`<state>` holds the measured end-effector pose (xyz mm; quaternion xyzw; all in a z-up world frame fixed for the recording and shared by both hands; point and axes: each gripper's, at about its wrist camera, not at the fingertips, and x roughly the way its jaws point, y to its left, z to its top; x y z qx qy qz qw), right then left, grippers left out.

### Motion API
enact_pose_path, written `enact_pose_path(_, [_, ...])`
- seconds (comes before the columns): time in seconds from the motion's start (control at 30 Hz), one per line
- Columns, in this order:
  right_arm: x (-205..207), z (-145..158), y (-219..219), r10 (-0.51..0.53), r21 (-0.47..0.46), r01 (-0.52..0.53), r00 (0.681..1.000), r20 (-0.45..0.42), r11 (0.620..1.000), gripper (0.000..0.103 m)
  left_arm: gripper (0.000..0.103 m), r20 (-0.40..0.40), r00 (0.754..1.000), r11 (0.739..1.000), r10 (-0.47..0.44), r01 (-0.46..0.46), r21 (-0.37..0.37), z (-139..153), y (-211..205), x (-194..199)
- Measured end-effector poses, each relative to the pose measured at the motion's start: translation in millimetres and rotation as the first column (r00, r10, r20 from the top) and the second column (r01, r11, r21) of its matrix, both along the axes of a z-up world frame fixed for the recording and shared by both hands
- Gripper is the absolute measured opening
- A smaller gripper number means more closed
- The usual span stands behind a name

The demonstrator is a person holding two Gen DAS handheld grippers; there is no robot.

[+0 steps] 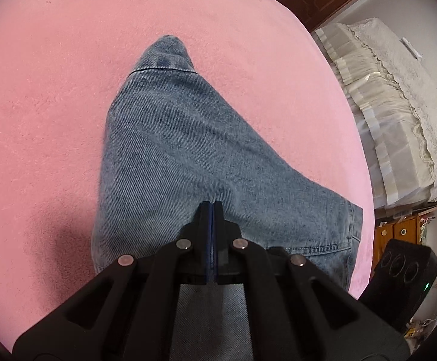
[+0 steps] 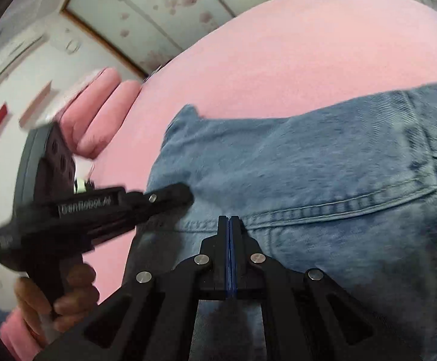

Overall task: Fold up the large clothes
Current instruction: 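Press the folded denim bundle flat with both closed tools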

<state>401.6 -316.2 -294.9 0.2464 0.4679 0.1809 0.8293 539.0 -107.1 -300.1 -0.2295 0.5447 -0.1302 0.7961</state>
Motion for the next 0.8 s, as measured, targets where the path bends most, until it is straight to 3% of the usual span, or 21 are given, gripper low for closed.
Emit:
enact_pose_path(0.17, [6.6, 9.3, -8.0, -0.036, -0.070, 0.038, 0.999, 0.035, 0.997, 0.001, 0.000, 0.004, 1.000, 1.000, 0.006, -0.006, 0.007, -1.0, 2.1, 1.6])
enact_pose_path(0.33, [10.8, 12.2, -39.6, -0.169, -0.092, 0.172, 0.985, 0.044, 0.981, 0.001, 0.000, 0.015, 1.000, 0.999, 0.001, -0.001, 0.040, 7.3, -1.1, -3.5])
enact_pose_path(0.43, [8.0, 16.3, -57.0, -0.232, -0.197, 0.242, 0.970, 0.076, 0.950, 0.001, 0.000, 0.029, 1.000, 0.998, 0.007, -0.009, 0.069, 15.9, 2.4, -9.2])
enact_pose_path(0.63, [-7.4, 36.9, -116.4, -0.389, -0.243, 0.390, 0.919, 0.054, 0.888, 0.001, 0.000, 0.013, 0.998, 0.993, 0.055, -0.056, 0.106, 37.8, 24.7, -29.5])
enact_pose_path(0.7, [-15.4, 43.8, -131.3, -0.401, -0.215, 0.395, 0.916, 0.020, 0.893, 0.001, 0.000, 0.008, 0.999, 0.987, 0.053, -0.054, 0.149, 47.4, 29.7, -38.9])
enact_pose_path(0.8, [-31.0, 55.1, -141.3, -0.398, -0.321, 0.357, 0.915, -0.072, 0.877, 0.001, 0.000, -0.020, 0.997, 0.972, 0.071, -0.064, 0.227, 61.3, 34.8, -57.7])
